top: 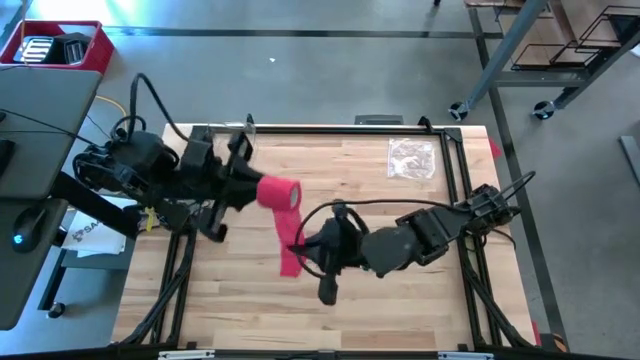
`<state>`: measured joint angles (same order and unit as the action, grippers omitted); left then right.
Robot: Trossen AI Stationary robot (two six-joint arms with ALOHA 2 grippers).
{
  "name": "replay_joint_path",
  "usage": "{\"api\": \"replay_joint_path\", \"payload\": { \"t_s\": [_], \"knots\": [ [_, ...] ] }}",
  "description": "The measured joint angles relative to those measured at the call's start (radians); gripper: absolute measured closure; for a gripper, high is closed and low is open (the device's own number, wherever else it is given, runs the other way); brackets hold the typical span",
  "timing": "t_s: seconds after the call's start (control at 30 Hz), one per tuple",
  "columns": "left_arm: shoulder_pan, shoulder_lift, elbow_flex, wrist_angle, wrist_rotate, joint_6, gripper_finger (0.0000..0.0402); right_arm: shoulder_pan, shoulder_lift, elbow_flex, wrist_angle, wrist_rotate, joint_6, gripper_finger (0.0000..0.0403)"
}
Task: Roll bandage
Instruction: Roll the red bandage
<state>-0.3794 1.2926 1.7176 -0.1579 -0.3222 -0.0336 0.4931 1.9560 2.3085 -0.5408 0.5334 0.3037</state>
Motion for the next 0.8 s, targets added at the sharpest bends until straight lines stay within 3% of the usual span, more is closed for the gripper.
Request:
{"api": "replay_joint_path", "payload": {
  "t_s": [0.37, 0.67, 0.8],
  "knots": [
    [-0.003, 0.000, 0.001, 0.000, -0.004, 0.072, 0.0387, -0.011, 0.000, 0.000, 0.359, -0.087, -0.131, 0.0403],
    [-0.003, 0.000, 0.001, -0.016, -0.001, 0.095, 0.0387, -0.027, 0.000, 0.000, 0.526, -0.248, -0.155, 0.0403],
    [-0.014, 0.000, 0.001, -0.015, -0.001, 0.091, 0.0387, -0.030, 0.000, 0.000, 0.599, -0.264, -0.155, 0.0403]
  ]
}}
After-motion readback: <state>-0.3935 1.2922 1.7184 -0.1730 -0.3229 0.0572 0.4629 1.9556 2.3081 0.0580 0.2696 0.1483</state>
